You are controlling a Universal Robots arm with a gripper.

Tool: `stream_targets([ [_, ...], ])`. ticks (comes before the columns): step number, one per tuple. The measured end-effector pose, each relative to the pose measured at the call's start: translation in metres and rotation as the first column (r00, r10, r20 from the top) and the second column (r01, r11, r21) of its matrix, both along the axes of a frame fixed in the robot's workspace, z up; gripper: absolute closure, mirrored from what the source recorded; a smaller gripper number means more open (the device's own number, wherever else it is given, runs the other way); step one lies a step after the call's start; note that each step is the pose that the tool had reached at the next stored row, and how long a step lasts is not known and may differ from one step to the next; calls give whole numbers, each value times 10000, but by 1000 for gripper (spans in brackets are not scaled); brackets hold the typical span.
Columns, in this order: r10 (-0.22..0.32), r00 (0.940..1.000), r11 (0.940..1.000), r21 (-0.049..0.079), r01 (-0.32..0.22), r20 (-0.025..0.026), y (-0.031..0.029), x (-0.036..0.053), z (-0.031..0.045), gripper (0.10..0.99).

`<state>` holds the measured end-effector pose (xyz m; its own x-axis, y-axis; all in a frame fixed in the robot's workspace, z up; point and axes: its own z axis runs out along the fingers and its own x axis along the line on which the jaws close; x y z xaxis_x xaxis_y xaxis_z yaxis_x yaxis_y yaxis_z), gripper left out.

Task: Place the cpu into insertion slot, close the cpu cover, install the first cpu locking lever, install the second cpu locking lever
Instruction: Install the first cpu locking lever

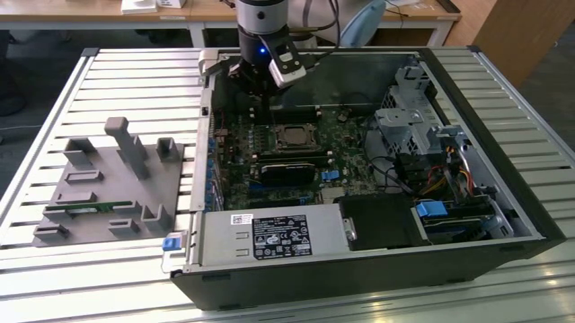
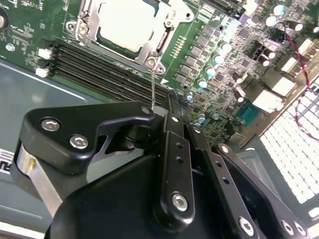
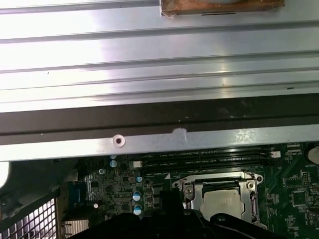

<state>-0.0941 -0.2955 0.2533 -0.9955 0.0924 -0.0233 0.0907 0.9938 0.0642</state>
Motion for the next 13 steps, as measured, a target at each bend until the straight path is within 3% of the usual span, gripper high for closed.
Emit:
stream_targets([
  [10, 1, 10000, 10000, 1, -1, -57, 21, 197, -22, 980],
  [13, 1, 10000, 10000, 1, -1, -59, 22, 221, -26, 980],
])
